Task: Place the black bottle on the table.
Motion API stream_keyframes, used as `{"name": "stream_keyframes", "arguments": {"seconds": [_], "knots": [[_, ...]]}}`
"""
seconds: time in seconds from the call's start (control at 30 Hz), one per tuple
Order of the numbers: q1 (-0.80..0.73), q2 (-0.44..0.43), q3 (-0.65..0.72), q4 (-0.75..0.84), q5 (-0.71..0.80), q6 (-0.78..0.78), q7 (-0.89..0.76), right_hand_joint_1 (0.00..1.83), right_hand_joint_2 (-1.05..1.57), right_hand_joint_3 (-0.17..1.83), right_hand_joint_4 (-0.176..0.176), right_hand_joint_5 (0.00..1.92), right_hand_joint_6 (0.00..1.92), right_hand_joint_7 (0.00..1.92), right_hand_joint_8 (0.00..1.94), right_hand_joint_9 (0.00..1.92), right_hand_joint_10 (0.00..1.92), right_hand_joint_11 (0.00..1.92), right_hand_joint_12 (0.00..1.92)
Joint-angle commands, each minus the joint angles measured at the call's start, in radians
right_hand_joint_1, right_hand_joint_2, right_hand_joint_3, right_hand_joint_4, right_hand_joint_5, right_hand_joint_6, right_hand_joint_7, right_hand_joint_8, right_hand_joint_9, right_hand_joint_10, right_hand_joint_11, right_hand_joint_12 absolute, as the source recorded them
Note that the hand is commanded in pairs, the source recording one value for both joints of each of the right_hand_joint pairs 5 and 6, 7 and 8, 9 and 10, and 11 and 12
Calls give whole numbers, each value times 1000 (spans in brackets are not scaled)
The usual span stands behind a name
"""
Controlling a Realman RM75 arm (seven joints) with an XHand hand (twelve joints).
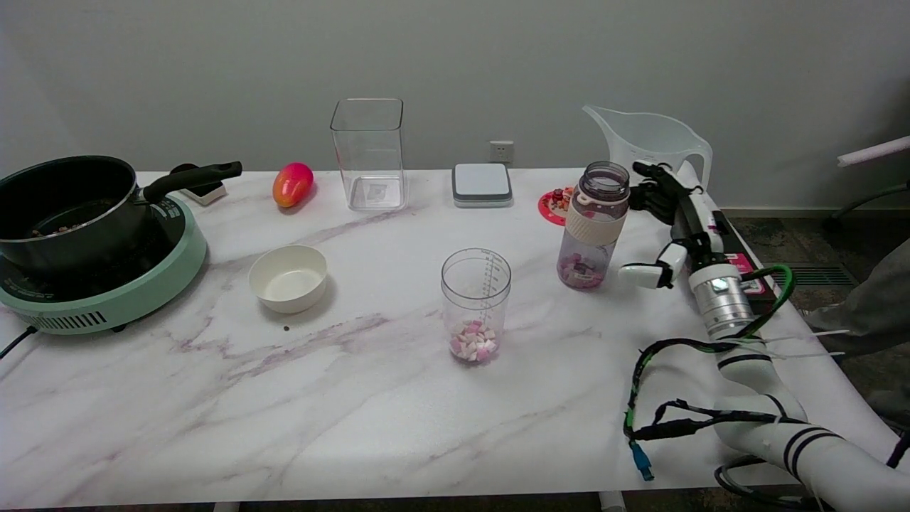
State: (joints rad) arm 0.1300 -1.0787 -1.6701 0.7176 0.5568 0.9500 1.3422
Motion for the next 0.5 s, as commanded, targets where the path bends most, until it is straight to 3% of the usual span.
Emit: {"name": "stream_keyframes", "arguments": {"seconds": [0.03,0.27,0.5], "knots": [[-169,4,301,118,40,112,-2,1335,-745,1132,0,432,432,679,679,662,662,611,611],[-233,-1,468,192,75,133,-19,1345,-635,1127,0,447,447,687,687,655,655,607,607],[-236,-1,476,226,198,133,-85,1342,-513,1146,0,484,484,719,719,642,642,593,593]]}}
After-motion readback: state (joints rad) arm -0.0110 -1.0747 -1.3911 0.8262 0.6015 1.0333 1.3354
